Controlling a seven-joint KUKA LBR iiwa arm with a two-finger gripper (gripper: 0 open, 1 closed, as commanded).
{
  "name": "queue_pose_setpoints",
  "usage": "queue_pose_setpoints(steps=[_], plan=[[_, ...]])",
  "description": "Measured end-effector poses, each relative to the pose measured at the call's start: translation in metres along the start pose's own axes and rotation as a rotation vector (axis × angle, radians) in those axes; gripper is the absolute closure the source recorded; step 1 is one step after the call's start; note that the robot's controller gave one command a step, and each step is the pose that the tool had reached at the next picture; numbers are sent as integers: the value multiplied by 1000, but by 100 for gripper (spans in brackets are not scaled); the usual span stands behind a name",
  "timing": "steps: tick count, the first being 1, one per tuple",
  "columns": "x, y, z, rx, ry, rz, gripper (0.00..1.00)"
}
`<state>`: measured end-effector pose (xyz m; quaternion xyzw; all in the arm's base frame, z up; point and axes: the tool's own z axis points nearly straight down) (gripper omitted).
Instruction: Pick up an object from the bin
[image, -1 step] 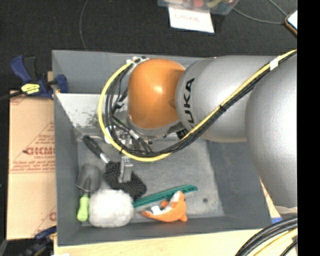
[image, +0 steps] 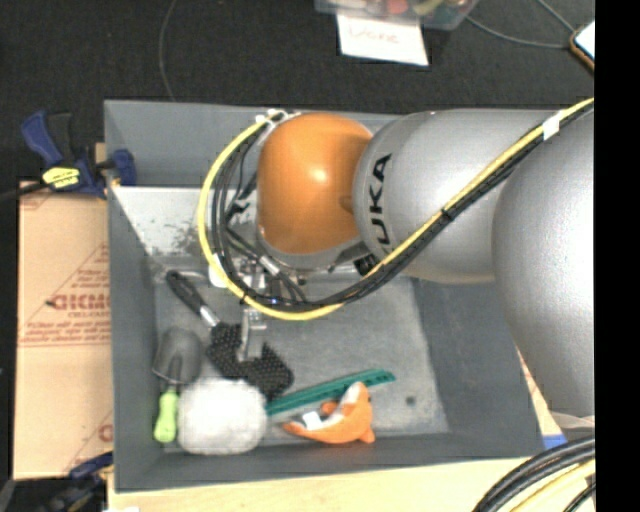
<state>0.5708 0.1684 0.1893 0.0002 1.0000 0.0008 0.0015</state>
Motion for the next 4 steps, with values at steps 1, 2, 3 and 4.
queue_pose_setpoints(steps=[1,2,3,4], plan=[[10,-42,119,-3,10,165,0],[7,-44,60,-5,-12,-15,0],[7,-46,89,-3,0,196,0],[13,-34,116,-4,-12,120,0]])
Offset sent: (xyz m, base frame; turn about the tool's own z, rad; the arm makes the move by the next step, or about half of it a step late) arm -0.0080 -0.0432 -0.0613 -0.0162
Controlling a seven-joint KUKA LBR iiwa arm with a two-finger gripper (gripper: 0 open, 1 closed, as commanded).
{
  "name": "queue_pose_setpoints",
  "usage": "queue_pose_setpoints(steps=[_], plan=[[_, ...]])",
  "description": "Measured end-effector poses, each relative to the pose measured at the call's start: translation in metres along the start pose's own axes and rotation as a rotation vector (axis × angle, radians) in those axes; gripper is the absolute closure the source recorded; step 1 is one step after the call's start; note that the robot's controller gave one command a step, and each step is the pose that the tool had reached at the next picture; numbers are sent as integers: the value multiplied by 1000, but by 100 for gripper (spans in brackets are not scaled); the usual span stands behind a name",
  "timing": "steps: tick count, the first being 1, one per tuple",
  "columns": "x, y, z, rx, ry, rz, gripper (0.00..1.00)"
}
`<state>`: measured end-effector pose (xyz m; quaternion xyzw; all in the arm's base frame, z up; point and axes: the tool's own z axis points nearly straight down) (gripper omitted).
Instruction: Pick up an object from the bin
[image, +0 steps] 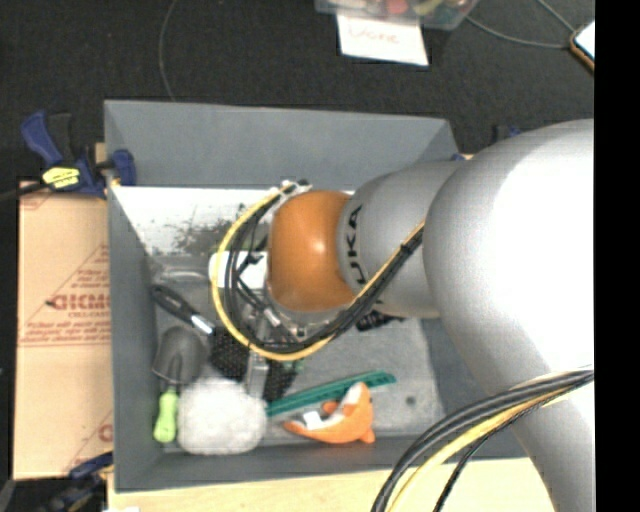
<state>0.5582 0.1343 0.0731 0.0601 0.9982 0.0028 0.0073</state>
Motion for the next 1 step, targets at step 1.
queue_pose_setpoints(steps=[1], plan=[[7,4,-1,5,7,251,100]])
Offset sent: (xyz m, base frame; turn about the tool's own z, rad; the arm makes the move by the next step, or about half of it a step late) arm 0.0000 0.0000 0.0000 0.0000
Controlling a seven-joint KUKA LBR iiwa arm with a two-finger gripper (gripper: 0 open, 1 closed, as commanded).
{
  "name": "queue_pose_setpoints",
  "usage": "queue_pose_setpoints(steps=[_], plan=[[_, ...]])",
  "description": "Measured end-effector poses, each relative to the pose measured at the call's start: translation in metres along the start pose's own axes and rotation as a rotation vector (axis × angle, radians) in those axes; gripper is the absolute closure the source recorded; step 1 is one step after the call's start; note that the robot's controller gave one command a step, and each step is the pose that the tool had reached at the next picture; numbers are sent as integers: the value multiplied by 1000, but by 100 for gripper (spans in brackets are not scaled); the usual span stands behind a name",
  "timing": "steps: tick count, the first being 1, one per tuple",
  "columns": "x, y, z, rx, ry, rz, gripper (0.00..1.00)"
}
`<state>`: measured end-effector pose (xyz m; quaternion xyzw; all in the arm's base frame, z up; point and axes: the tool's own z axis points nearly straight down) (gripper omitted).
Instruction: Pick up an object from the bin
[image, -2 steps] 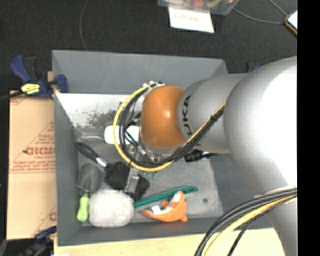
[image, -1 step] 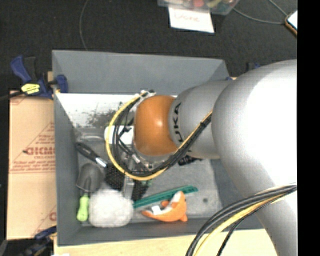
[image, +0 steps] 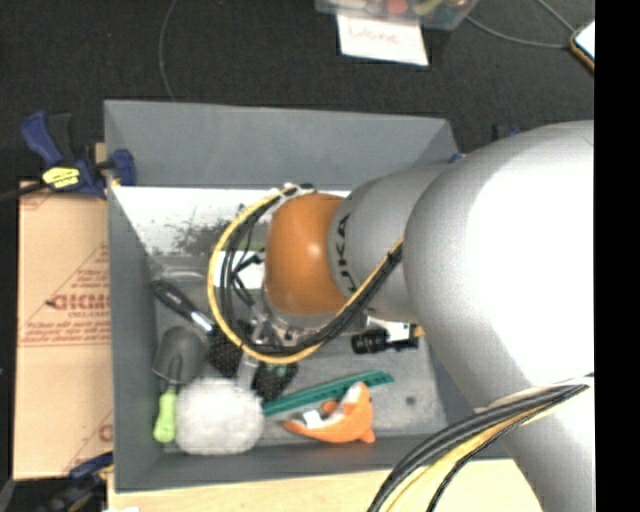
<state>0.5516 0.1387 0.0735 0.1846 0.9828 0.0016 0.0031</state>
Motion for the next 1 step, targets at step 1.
queue_pose_setpoints(steps=[1], plan=[[0,0,0,0,0,1,100]])
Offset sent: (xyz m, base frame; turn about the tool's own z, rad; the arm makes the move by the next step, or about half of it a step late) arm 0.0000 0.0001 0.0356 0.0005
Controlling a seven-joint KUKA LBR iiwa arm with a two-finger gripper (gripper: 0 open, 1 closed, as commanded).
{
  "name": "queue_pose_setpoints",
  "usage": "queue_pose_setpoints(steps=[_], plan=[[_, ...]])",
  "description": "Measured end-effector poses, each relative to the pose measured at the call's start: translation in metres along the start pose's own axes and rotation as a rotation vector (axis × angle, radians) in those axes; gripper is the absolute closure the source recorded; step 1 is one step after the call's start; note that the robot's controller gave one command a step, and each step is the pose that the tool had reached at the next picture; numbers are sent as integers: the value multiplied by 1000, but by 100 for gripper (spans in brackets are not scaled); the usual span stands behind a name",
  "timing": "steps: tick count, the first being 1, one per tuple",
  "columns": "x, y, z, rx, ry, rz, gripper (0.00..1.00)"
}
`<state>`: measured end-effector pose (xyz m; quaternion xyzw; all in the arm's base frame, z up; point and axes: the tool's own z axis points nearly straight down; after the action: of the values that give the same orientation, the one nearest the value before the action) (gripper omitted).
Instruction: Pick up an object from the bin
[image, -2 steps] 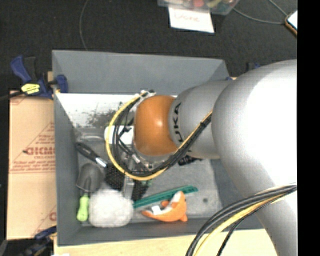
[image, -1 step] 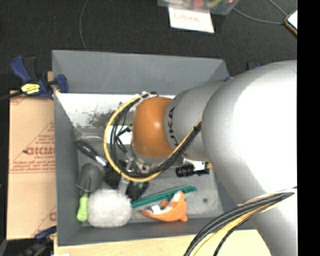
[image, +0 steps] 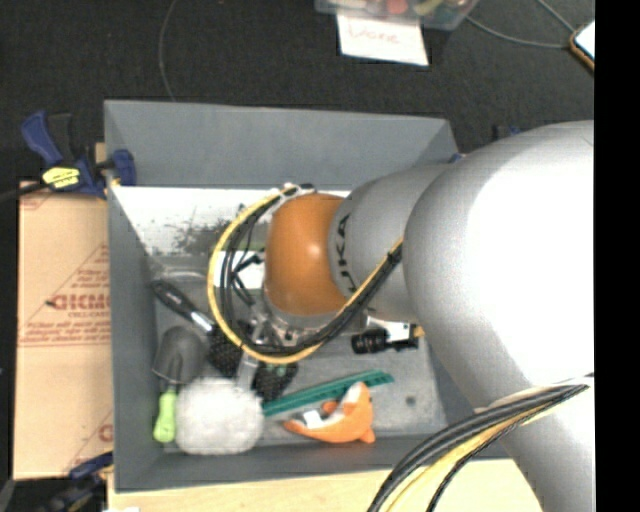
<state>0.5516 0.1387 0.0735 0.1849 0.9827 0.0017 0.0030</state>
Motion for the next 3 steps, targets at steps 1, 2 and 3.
queue_pose_setpoints(steps=[1,2,3], plan=[[0,0,-10,0,0,1,100],[0,0,-28,-2,-1,0,100],[0,0,-44,-2,0,0,100]])
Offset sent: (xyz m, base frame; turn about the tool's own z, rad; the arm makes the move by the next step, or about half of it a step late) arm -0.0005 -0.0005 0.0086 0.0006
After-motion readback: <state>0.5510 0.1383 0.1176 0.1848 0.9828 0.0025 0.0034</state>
